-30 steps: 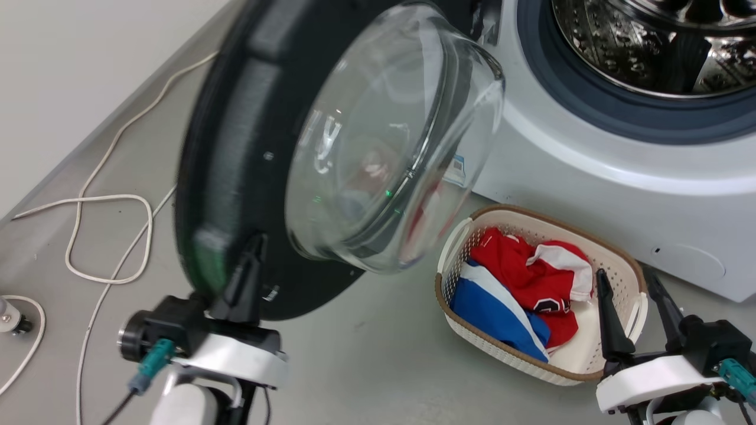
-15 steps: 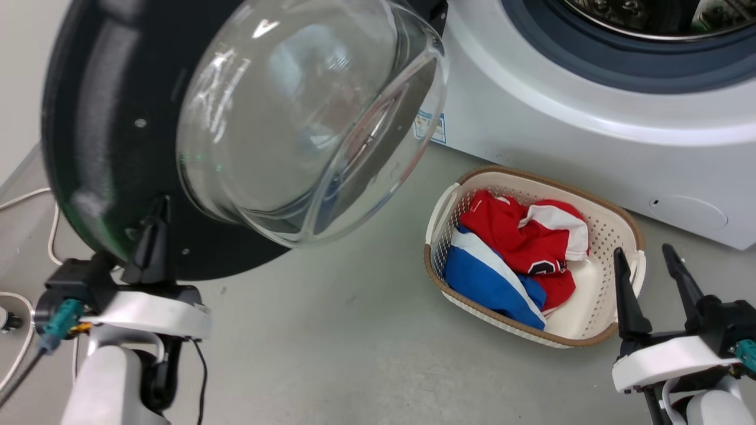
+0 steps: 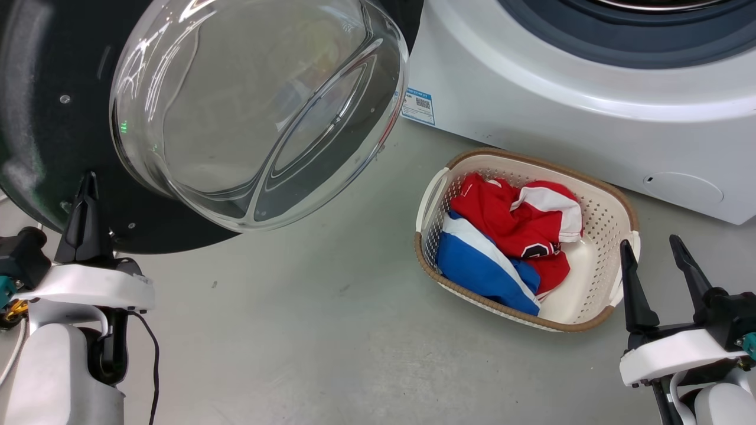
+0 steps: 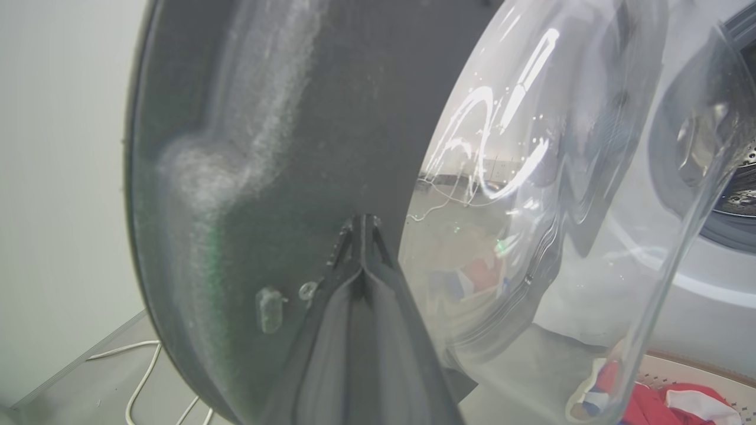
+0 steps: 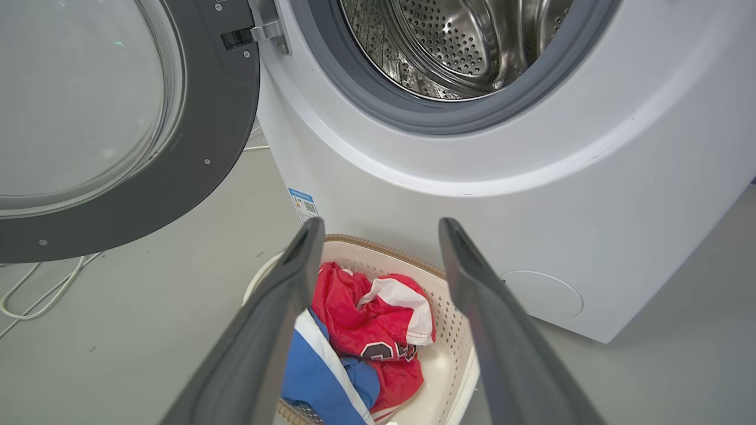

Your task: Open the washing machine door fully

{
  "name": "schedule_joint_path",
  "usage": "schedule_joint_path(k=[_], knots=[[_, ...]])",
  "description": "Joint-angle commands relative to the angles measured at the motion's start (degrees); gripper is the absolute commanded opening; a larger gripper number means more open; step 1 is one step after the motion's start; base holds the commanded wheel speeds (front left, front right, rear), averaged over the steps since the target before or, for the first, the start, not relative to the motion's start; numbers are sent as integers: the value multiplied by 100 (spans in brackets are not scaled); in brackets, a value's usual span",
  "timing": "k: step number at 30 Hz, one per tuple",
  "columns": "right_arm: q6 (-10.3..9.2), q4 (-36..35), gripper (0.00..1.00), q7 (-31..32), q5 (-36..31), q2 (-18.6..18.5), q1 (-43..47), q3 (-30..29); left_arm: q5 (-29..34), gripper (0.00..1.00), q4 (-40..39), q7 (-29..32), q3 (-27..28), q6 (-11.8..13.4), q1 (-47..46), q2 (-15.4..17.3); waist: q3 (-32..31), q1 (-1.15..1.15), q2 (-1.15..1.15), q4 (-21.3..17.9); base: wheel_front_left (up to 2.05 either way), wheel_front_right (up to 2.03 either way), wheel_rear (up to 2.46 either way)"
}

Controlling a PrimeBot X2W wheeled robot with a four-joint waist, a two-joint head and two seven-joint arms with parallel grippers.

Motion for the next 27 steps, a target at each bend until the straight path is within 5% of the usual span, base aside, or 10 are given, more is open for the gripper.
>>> schedule_joint_path(k=[1, 27], knots=[[-4, 24, 100, -5, -31, 4, -50, -14, 56, 0, 39, 13, 36, 12, -89, 23, -37, -1, 0, -16, 0, 0, 0], [-4, -161, 100, -12, 296, 378, 317, 29, 473, 0, -857, 0, -1225, 6, 1103, -512, -1372, -1, 0, -818, 0, 0, 0]])
